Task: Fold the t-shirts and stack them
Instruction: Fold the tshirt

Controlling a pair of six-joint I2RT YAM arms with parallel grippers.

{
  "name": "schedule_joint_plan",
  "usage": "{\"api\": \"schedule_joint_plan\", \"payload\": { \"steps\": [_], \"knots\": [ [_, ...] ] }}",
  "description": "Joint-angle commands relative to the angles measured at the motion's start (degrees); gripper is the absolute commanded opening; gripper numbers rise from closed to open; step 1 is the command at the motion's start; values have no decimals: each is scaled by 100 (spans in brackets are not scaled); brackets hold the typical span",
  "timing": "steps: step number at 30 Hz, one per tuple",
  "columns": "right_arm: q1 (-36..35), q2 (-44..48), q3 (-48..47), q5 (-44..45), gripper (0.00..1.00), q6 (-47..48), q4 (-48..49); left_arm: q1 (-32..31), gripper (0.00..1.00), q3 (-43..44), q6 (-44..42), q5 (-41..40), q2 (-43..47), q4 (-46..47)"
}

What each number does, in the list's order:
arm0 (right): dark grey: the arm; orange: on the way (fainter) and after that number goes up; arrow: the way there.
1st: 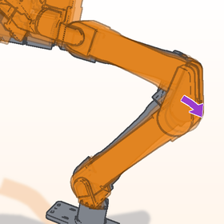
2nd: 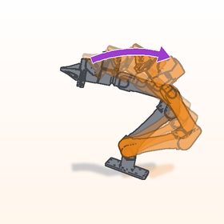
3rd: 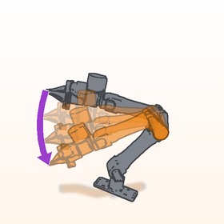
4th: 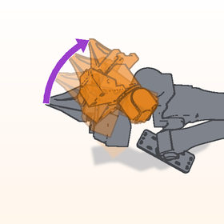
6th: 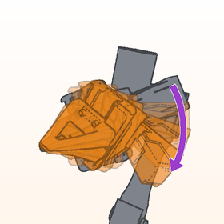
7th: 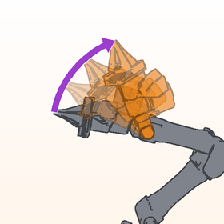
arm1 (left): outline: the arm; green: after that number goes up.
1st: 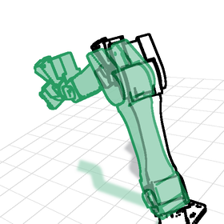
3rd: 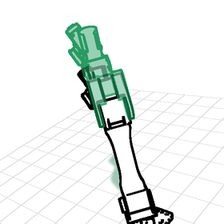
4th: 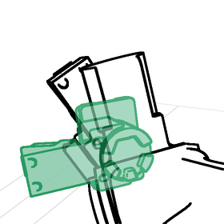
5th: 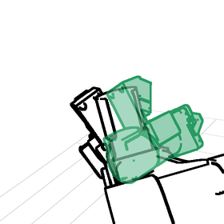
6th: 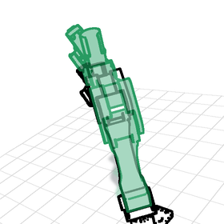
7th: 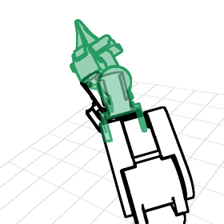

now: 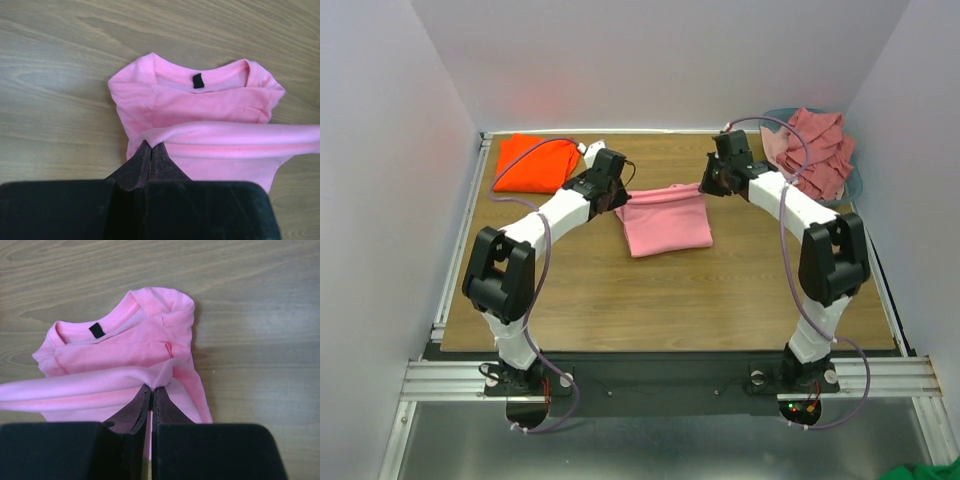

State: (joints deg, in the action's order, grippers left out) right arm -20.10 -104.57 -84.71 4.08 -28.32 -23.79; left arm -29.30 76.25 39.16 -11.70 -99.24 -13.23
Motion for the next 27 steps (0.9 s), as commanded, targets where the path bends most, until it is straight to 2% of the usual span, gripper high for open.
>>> {"api": "schedule_joint_plan", "payload": {
  "steps": [1,4,6,7,8,9,10,11,14,18,21,27],
  "knots": [
    [190,-492,-633,-231,0,265,322,266,0,408,-137,-157,-314,-180],
    [287,-1001,-941,-529,1,274,322,398,0,566,-119,-148,-613,-153],
    [313,-1222,-1205,-452,6,239,314,486,37,786,-154,-122,-763,-136],
    [322,-1380,-1363,-443,21,230,314,521,54,943,-189,-87,-920,-92],
    [340,-1460,-1451,-443,35,221,314,548,80,1049,-267,27,-1000,-135],
    [340,-1521,-1522,-434,56,230,314,557,85,1163,-338,106,-1062,-179],
    [349,-1548,-1592,-443,99,239,305,557,88,1260,-365,150,-1149,-223],
    [357,-1531,-1619,-460,100,247,279,557,93,1322,-382,177,-1159,-258],
    [357,-1260,-1339,-627,100,195,278,557,93,1034,-321,247,-949,-180],
    [357,-496,-663,-855,100,291,287,548,93,129,-312,773,-448,391],
    [349,-30,145,-1207,100,265,314,548,94,-268,-338,1107,-333,655],
    [340,1745,2395,-1682,100,37,788,539,94,-444,-426,1697,-631,998]
  ]
}}
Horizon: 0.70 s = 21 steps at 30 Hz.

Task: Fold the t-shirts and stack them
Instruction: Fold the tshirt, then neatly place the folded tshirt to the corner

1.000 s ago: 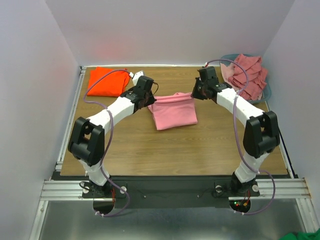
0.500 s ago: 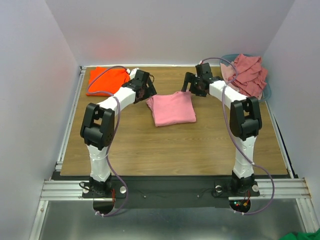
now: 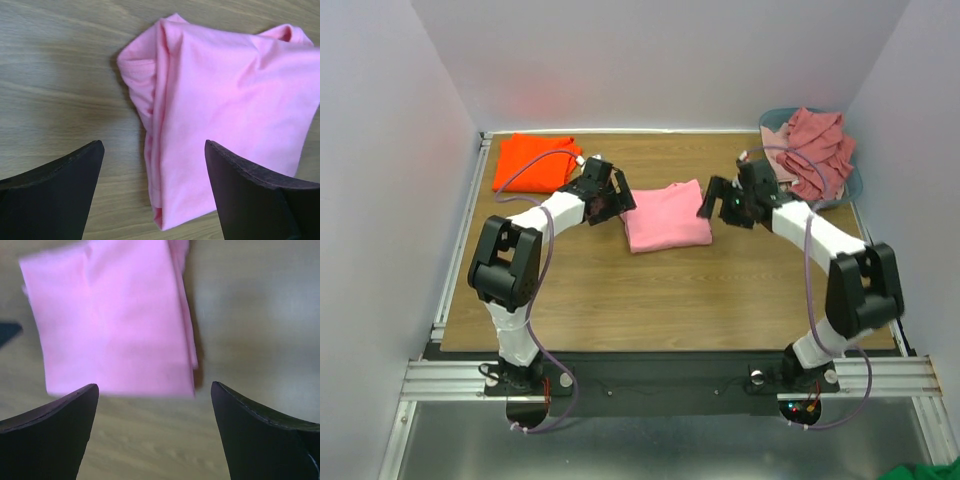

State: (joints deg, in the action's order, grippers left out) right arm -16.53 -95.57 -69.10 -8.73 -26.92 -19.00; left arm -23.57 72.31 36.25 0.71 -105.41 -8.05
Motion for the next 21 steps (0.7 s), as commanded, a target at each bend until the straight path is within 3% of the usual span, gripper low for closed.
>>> {"api": "schedule_joint_plan", "payload": {
  "steps": [1,5,6,14,17,21],
  "knots": [
    [-16,1282,1054,-384,100,-199,327,-51,94,-33,-136,535,-137,498],
    [-16,2172,1995,-121,100,-419,336,-156,84,90,-127,413,-463,279],
    [-8,2566,2267,-111,100,-463,336,-174,76,73,-83,343,-516,243],
    [-16,3957,3244,-182,100,-666,319,-358,51,1,14,-27,-875,138],
    [-16,4178,3403,-103,100,-639,292,-472,23,473,-56,-500,-1297,-316],
    [-16,4283,3517,-67,100,-534,283,-561,0,1284,-267,-1387,-1790,-1083]
  ]
}}
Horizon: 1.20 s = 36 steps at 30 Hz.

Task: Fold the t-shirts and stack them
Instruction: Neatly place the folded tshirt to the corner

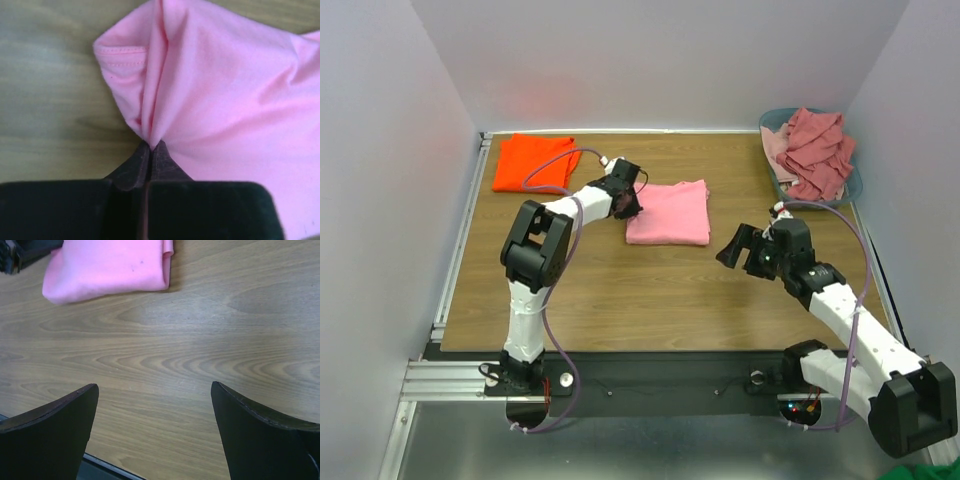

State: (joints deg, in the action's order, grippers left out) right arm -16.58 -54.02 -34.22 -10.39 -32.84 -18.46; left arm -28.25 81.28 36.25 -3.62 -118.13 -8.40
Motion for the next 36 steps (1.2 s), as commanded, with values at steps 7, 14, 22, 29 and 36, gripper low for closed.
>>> {"api": "schedule_joint_plan", "payload": {
  "steps": [7,14,22,29,36],
  "knots": [
    [-12,67,266,239,100,190,229,-84,0,1285,-1327,-2701,-537,-1577],
    [-12,-197,328,511,100,252,229,91,0,1751,-3585,-3971,-492,-901],
    [-12,-363,381,714,100,340,237,618,0,1769,-5786,-4525,-168,128],
    [-12,-724,381,934,100,331,281,1190,0,2365,-6358,-3971,-26,533],
    [-12,-944,372,1004,100,296,308,1410,0,3131,-7008,-3946,-272,577]
  ]
}}
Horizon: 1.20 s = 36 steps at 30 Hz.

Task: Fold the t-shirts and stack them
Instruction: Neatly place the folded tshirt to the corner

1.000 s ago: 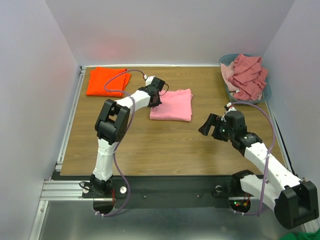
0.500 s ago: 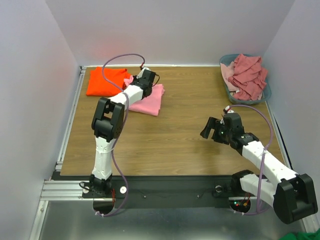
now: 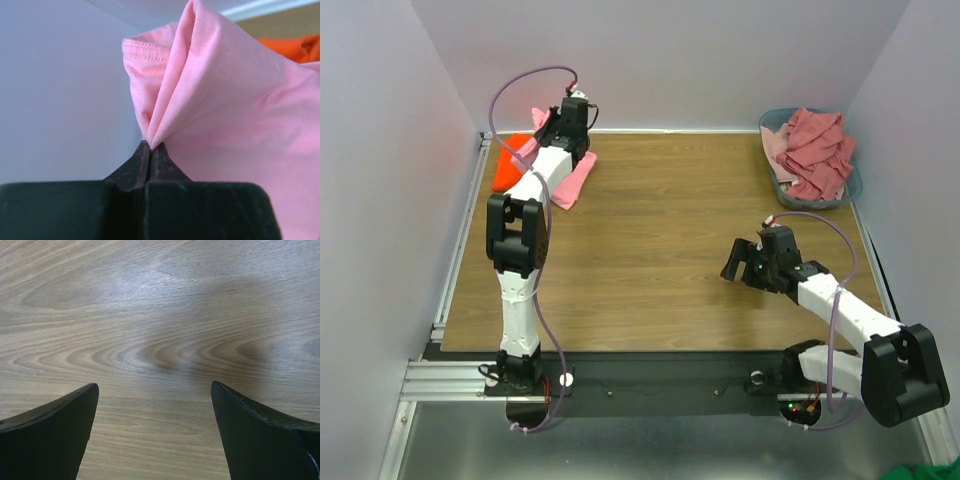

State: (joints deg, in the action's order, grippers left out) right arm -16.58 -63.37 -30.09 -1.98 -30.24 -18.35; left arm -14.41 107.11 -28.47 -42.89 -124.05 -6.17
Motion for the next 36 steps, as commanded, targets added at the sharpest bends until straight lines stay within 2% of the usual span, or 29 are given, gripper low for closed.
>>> {"api": "schedule_joint_plan", "payload": {
  "steps": [1,12,16,25,36],
  "knots": [
    [-12,-17,-41,311,100,44,314,44,0,600,-563,35,320,362],
    [-12,-228,-76,479,100,18,341,149,0,1373,-326,483,267,275],
    [-12,-272,-85,505,100,18,350,342,0,1743,-1,747,109,-59],
    [-12,-588,-155,540,100,-8,367,720,0,1356,289,1055,-145,-208],
    [-12,-869,-278,611,100,-61,402,1177,0,1892,543,712,-1033,-235]
  ]
}}
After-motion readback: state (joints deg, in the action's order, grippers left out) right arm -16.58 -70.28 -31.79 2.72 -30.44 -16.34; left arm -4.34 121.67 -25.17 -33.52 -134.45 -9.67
